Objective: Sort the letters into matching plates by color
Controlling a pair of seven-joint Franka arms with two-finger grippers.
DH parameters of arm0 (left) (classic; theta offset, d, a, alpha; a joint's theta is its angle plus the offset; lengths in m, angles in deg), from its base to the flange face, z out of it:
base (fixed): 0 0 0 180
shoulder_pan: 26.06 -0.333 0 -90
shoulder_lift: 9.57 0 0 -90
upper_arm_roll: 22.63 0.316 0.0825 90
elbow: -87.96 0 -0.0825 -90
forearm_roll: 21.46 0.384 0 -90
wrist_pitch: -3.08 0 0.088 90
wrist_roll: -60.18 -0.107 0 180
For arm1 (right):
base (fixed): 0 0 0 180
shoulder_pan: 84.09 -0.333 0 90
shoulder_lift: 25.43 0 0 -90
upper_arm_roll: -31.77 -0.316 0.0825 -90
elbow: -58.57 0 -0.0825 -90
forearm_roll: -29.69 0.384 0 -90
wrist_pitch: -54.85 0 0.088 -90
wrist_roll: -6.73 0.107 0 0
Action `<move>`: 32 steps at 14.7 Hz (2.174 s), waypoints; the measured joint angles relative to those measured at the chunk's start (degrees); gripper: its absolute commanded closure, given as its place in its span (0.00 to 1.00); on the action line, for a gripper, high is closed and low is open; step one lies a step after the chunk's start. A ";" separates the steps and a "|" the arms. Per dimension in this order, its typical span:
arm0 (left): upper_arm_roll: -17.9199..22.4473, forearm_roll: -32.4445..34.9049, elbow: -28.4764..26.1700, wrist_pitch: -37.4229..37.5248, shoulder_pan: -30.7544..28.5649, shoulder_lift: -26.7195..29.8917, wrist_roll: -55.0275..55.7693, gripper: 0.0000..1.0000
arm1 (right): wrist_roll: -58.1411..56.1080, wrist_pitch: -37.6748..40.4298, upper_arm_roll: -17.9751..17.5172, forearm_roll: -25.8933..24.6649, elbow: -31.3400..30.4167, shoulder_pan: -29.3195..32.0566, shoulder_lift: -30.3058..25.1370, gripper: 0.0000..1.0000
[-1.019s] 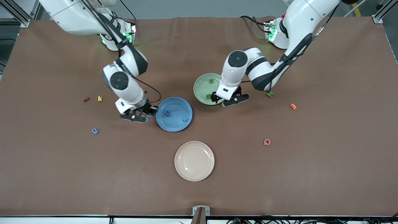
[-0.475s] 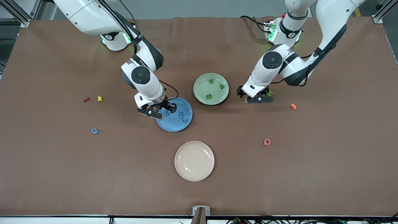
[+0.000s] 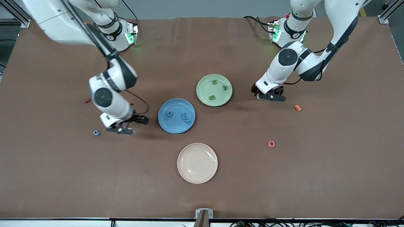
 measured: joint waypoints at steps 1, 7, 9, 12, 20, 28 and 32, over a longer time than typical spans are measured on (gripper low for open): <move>0.00 0.01 -0.72 -0.92 -0.36 0.40 -1.26 0.02 | -3.75 -0.07 0.03 -1.94 -0.30 3.17 0.00 0.00; 0.13 3.98 -3.86 -4.59 -4.79 1.87 -8.66 0.02 | -24.83 -6.29 0.05 -5.57 -1.01 17.04 2.00 0.00; 0.18 6.95 -4.33 -5.40 -7.41 1.76 -9.56 0.02 | -27.83 -8.44 0.06 -7.20 -0.70 19.28 4.41 0.00; 0.18 9.01 -4.81 -5.88 -8.66 1.51 -9.79 0.02 | -28.36 -8.89 0.10 -9.27 0.89 19.83 6.91 0.00; 2.95 14.57 -6.06 -6.61 -9.03 -1.95 -9.71 0.04 | -28.40 -8.68 0.81 -10.14 1.97 19.89 8.76 0.44; 4.07 15.69 -6.09 -6.92 -9.32 -4.37 -9.06 0.27 | -28.37 -8.37 0.74 -10.15 2.45 19.90 8.49 1.00; 4.05 15.69 -6.09 -6.92 -9.19 -4.51 -9.00 0.39 | -28.29 -8.31 0.69 -10.15 2.48 19.90 8.50 1.00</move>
